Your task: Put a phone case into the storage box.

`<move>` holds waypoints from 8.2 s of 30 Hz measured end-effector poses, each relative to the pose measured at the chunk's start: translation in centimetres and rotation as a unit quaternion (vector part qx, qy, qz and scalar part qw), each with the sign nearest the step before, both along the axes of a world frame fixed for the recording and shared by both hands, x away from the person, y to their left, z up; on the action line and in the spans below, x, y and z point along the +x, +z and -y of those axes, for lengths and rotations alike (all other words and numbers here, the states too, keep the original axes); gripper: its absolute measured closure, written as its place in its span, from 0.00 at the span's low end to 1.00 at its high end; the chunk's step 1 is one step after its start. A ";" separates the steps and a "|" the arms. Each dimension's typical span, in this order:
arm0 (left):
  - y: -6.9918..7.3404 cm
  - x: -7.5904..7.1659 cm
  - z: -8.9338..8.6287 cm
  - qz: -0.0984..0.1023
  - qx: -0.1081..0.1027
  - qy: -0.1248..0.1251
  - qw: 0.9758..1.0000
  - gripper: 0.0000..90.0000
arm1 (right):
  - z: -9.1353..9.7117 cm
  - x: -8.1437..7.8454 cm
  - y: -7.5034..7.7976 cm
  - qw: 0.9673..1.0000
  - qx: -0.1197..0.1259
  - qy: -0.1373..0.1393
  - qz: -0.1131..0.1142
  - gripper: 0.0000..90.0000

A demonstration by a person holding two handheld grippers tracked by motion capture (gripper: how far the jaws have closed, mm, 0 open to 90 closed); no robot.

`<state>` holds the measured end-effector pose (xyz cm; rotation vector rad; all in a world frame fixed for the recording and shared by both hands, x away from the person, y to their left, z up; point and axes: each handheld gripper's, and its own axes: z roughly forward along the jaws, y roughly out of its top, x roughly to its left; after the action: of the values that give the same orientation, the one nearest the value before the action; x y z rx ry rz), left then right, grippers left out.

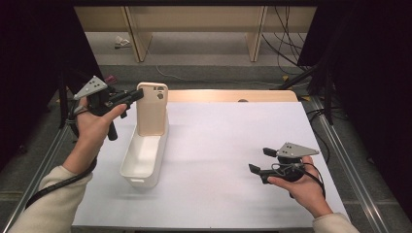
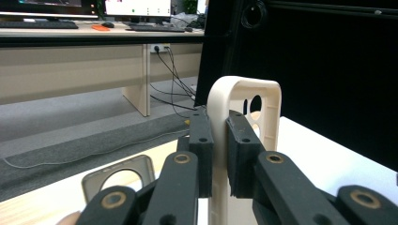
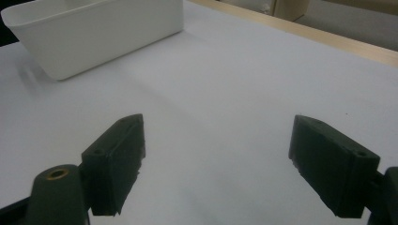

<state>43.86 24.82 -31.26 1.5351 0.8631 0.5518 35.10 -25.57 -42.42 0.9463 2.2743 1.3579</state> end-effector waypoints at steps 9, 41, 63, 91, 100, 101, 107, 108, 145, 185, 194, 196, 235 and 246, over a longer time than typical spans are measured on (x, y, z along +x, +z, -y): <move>-0.7 0.8 -1.1 0.017 0.008 0.009 1.000 0.91 | 0.0 0.0 -0.1 1.000 -0.002 0.000 -0.002 0.22; -3.7 3.3 -2.0 0.014 0.005 0.026 1.000 0.91 | 0.2 0.1 -0.1 1.000 0.006 -0.009 0.002 0.21; -7.2 5.5 -1.7 -0.018 0.013 0.041 0.999 0.91 | 0.2 0.1 -0.1 1.000 0.004 -0.009 0.001 0.21; -10.2 7.2 -1.9 -0.047 0.010 0.042 0.998 0.91 | 0.1 0.2 -0.3 1.000 -0.001 -0.005 -0.003 0.22; -10.7 7.7 -1.9 -0.057 0.012 0.039 0.998 0.90 | 0.1 0.3 -0.3 1.000 -0.002 -0.002 -0.004 0.22; -10.7 7.8 -1.9 -0.058 0.014 0.036 0.998 0.90 | 0.1 0.3 -0.3 1.000 -0.002 -0.002 -0.004 0.22; -10.7 8.1 -1.9 -0.061 0.028 0.036 0.997 0.90 | 0.1 0.3 -0.4 1.000 -0.003 -0.001 -0.007 0.22; -10.7 8.1 -1.9 -0.062 0.030 0.037 0.997 0.89 | 0.1 0.3 -0.4 1.000 -0.003 -0.001 -0.007 0.22; -10.8 9.1 -2.2 -0.080 0.126 0.082 0.985 0.78 | 0.1 0.4 -0.5 1.000 -0.004 0.002 -0.010 0.22; -8.2 4.3 -2.0 -0.103 0.074 0.054 0.990 0.12 | 0.2 0.4 -0.5 1.000 -0.005 -0.004 -0.008 0.21; -8.1 3.1 -1.7 -0.097 0.080 0.049 0.991 0.09 | 0.2 0.4 -0.5 1.000 -0.005 -0.004 -0.006 0.21; -8.1 2.8 -1.7 -0.098 0.079 0.048 0.991 0.09 | 0.2 0.4 -0.4 1.000 -0.005 -0.005 -0.006 0.20; -8.4 -3.6 0.4 -0.073 0.095 0.006 0.993 0.00 | 0.4 0.5 -0.4 1.000 -0.006 -0.007 -0.005 0.19; -8.4 -4.8 1.1 -0.067 0.100 -0.012 0.993 0.00 | 0.4 0.4 -0.4 1.000 -0.007 -0.007 -0.005 0.19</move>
<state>39.10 23.68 -39.67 1.7801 0.9124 0.5352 35.54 -25.93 -42.80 0.9645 2.2767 1.3338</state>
